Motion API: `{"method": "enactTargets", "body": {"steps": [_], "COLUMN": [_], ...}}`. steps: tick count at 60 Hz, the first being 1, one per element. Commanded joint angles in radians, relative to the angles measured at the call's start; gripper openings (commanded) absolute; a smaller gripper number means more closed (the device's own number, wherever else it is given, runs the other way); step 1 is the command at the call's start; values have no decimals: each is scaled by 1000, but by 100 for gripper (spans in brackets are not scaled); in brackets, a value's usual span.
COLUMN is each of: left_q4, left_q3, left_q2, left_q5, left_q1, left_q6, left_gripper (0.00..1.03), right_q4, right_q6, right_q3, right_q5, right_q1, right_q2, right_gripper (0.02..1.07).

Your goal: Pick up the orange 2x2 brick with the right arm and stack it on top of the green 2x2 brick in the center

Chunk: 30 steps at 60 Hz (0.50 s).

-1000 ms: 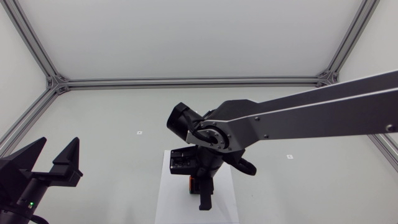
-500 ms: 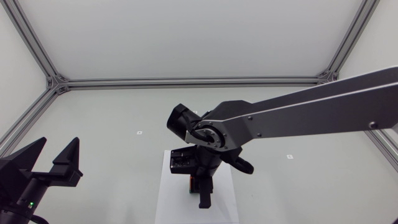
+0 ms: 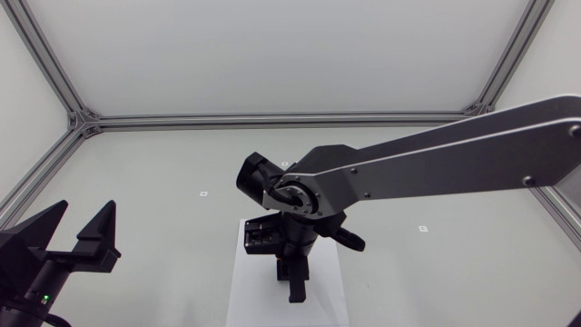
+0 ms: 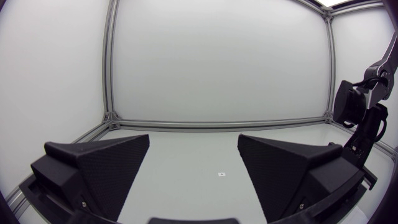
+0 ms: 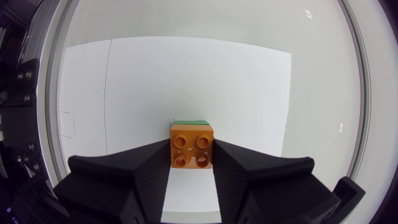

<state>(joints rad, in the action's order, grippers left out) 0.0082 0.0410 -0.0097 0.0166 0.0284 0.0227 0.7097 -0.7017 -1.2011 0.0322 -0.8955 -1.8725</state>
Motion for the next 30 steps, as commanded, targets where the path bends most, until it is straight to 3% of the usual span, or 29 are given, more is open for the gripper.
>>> {"method": "enactTargets", "body": {"steps": [1, 30], "left_q4": [-11, -11], "left_q3": [-41, -41], "left_q2": [-6, -6], "left_q5": [-3, -3], "left_q1": [-1, -1], "left_q6": [-6, -6], "left_gripper": [99, 99], "right_q4": [45, 80], "right_q6": [-22, -41], "right_q3": [15, 8], "right_q5": [-14, 51], "right_q1": [-10, 13], "right_q2": [-60, -131], "right_gripper": [30, 30]}}
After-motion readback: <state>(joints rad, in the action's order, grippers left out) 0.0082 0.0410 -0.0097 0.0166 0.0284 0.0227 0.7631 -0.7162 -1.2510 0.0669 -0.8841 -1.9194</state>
